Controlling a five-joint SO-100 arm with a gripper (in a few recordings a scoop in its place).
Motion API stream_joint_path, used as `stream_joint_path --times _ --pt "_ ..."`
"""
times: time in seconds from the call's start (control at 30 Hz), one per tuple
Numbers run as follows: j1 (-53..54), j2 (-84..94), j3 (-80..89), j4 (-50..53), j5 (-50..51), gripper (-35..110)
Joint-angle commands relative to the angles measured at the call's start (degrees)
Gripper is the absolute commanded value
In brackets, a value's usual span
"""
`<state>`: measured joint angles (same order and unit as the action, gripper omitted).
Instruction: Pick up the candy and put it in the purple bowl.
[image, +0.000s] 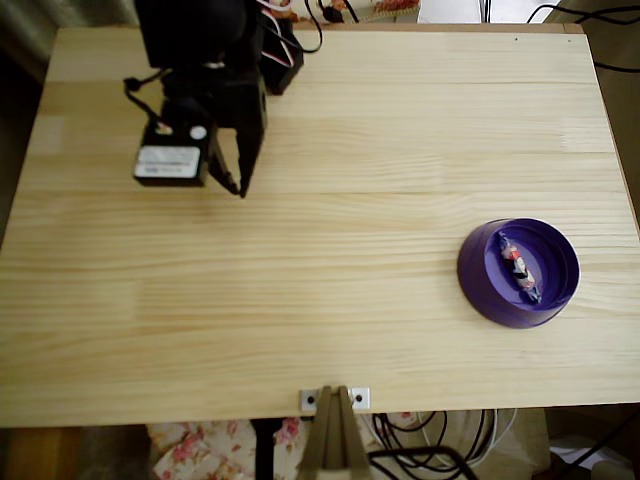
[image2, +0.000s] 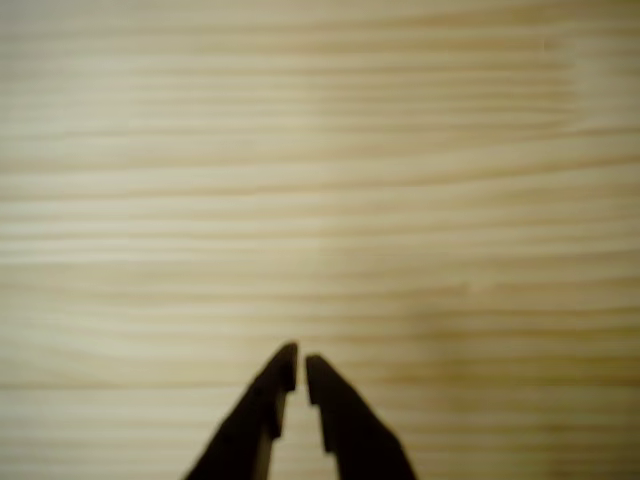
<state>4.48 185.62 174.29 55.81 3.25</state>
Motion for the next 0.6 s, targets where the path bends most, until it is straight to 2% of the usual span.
stream_joint_path --times 0.0,0.57 --pt "1.2 3.3 -0.4 0.3 0.3 0" --pt "0.7 3.3 -0.4 0.3 -0.2 0"
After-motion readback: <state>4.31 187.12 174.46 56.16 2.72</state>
